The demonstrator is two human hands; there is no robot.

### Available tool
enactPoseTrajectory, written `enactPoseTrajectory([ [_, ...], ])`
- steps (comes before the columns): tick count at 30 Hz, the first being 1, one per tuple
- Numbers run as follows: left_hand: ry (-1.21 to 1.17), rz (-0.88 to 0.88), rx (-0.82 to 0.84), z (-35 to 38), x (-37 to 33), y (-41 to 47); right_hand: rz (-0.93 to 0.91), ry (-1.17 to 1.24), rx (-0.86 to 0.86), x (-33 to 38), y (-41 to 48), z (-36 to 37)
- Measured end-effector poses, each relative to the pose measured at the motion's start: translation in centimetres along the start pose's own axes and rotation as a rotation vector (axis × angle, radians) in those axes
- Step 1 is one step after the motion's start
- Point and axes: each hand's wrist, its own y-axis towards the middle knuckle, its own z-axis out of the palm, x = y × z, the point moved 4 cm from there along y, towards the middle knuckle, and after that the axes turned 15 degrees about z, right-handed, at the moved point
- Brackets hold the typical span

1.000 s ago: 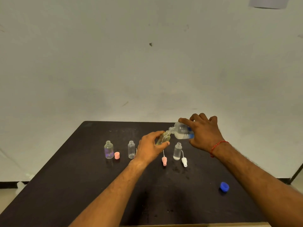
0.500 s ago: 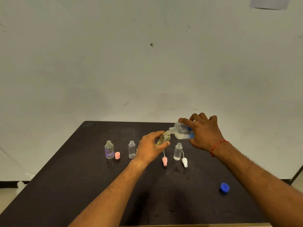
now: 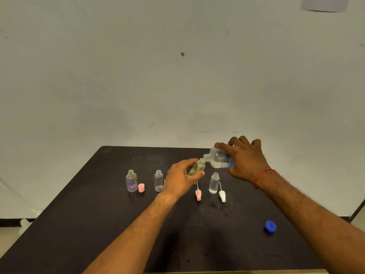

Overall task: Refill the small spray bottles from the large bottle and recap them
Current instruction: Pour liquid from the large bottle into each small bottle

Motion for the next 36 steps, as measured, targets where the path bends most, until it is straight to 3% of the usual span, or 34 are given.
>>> enactPoseTrajectory([
  [36, 0.007, 0.004, 0.009, 0.13, 0.21, -0.23, -0.001, -0.016, 0.021, 0.13, -0.12, 0.10],
])
